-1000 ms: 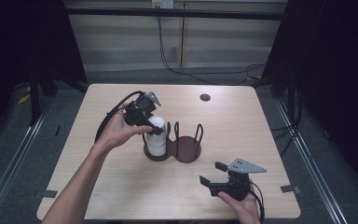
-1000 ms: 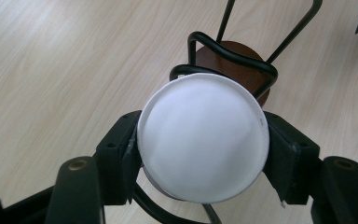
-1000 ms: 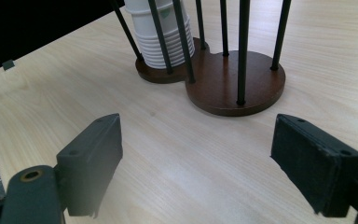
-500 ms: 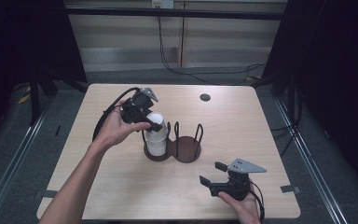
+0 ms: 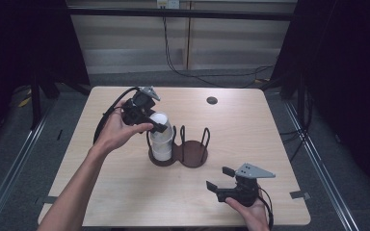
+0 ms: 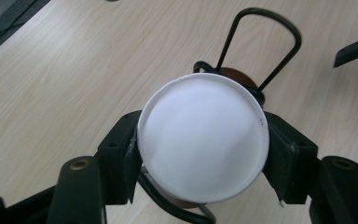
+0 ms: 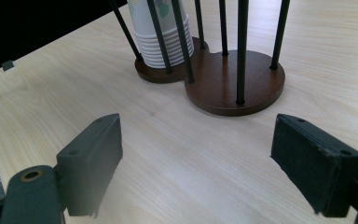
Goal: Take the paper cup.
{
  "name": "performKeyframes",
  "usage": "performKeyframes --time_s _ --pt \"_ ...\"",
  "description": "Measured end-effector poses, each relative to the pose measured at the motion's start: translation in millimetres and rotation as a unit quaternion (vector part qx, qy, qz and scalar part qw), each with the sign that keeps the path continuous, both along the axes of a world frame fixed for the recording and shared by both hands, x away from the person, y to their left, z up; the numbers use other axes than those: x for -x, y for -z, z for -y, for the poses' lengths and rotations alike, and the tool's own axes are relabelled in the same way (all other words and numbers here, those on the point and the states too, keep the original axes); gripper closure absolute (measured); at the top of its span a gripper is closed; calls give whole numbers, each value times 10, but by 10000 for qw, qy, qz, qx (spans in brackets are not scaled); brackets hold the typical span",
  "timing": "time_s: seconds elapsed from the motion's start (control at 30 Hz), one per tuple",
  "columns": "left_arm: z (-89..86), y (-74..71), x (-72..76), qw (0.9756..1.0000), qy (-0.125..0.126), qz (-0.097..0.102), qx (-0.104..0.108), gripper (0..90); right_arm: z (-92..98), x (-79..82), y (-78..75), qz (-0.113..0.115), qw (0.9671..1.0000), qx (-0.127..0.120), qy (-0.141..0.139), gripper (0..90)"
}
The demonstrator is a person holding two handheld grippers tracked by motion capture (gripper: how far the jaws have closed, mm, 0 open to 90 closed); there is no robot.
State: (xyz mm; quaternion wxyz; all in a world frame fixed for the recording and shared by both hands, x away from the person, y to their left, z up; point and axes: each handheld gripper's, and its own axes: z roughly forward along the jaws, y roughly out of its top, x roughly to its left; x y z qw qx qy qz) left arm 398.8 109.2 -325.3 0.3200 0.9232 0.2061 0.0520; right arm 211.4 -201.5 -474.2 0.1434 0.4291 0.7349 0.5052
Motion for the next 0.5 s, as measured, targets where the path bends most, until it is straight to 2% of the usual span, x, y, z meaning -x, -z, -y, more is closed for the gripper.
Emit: performKeyframes --time_s 0.13,0.23,0.33,0.5 --pt "5 -48 16 9999 13 100 -26 368 -5 -2 3 -27 10000 -8 -16 157" --pt "-23 -81 20 9998 -91 125 90 368 -8 -1 3 -28 10000 -5 -23 156" --pt "-64 -118 27 9991 -195 87 353 369 -5 -1 4 -39 10000 9 -14 157" --pt "-113 -170 46 9985 -223 147 486 370 1 -15 14 -84 10000 -13 -20 155"
